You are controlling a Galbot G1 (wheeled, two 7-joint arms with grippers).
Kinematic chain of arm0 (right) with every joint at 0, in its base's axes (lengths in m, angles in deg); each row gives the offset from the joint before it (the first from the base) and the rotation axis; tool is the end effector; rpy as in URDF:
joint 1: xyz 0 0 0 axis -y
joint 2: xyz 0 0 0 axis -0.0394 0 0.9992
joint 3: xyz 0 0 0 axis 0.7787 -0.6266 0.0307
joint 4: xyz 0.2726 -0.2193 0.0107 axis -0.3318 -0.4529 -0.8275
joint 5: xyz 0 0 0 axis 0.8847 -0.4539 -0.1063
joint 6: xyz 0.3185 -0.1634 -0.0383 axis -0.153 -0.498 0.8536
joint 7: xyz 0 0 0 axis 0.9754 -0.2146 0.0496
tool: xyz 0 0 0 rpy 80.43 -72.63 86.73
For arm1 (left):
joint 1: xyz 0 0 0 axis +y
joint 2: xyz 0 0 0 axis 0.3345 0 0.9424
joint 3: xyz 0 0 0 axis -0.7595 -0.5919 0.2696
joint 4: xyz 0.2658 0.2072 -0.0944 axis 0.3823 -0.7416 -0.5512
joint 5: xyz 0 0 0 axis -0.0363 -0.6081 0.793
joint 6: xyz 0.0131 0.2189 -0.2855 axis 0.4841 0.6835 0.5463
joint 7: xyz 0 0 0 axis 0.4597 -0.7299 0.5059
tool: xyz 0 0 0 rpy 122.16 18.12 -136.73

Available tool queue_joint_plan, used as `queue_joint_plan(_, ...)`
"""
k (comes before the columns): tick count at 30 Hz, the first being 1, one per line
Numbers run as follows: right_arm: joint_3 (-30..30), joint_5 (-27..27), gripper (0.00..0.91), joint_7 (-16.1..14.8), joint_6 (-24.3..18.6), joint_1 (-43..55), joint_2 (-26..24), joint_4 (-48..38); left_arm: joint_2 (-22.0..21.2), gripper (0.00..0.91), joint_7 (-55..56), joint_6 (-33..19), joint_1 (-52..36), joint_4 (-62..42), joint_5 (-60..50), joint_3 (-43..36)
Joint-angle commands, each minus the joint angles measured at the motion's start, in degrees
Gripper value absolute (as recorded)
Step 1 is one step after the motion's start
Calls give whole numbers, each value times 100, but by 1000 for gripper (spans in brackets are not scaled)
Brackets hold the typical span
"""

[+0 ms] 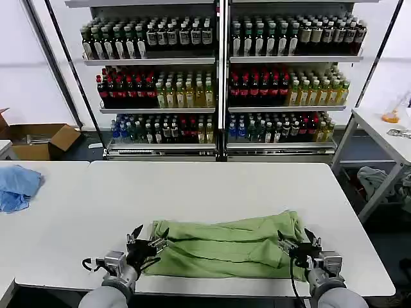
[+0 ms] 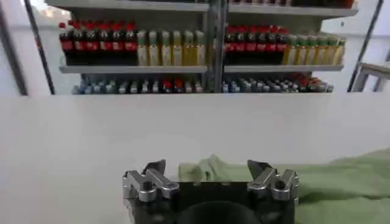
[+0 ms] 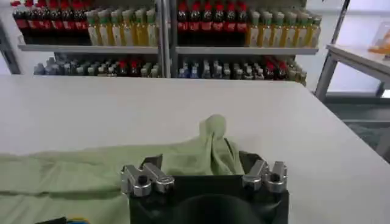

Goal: Fold and organize the clothes.

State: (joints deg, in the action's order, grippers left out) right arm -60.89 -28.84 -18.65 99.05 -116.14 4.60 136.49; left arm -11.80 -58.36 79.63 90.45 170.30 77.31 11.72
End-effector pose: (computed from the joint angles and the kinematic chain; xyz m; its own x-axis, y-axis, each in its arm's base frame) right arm 0.2158 -0.0601 -0.2583 -0.8964 -0.0118 0.4432 -0.0316 0.9988 -0.0374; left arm 0.2283 0.0195 -0.2900 -0.9071 0.1456 0.3949 0.1416 0.9891 -0.0393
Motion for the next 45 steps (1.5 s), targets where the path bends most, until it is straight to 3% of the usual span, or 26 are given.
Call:
queue_joint_plan(1, -4, -159, 907, -19, -64, -147, 46, 51, -735, 907, 390, -160, 407, -95, -646, -80)
queue_joint_plan(5, 11, -169, 907, -14, -68, -170, 41, 54, -865, 887, 503, -173, 379, -261, -851, -147)
queue_joint_plan(6, 15, -171, 907, -13, -71, -175, 41, 55, -884, 806, 522, -176, 364, -292, -883, -162)
queue_joint_plan(7, 19, -172, 907, -13, -72, -177, 40, 55, -904, 574, 533, -181, 348, -331, -908, -182)
queue_joint_plan(9, 22, -178, 907, -3, -76, -179, 45, 54, -918, 383, 540, -185, 329, -377, -956, -209)
queue_joint_plan(13, 19, -190, 907, 7, -78, -184, 68, 56, -964, 161, 587, -203, 246, -560, -993, -213)
queue_joint_plan(18, 20, -200, 907, 14, -81, -205, 77, 62, -1014, 20, 599, -227, 185, -644, -921, -196)
queue_joint_plan(34, 68, -182, 907, 26, -101, -152, 28, 34, -929, 20, 335, -168, 290, -436, -433, 113)
queue_joint_plan(45, 74, -125, 907, 37, -118, -32, -74, -8, 256, 20, 159, 42, 19, -403, -619, 1921)
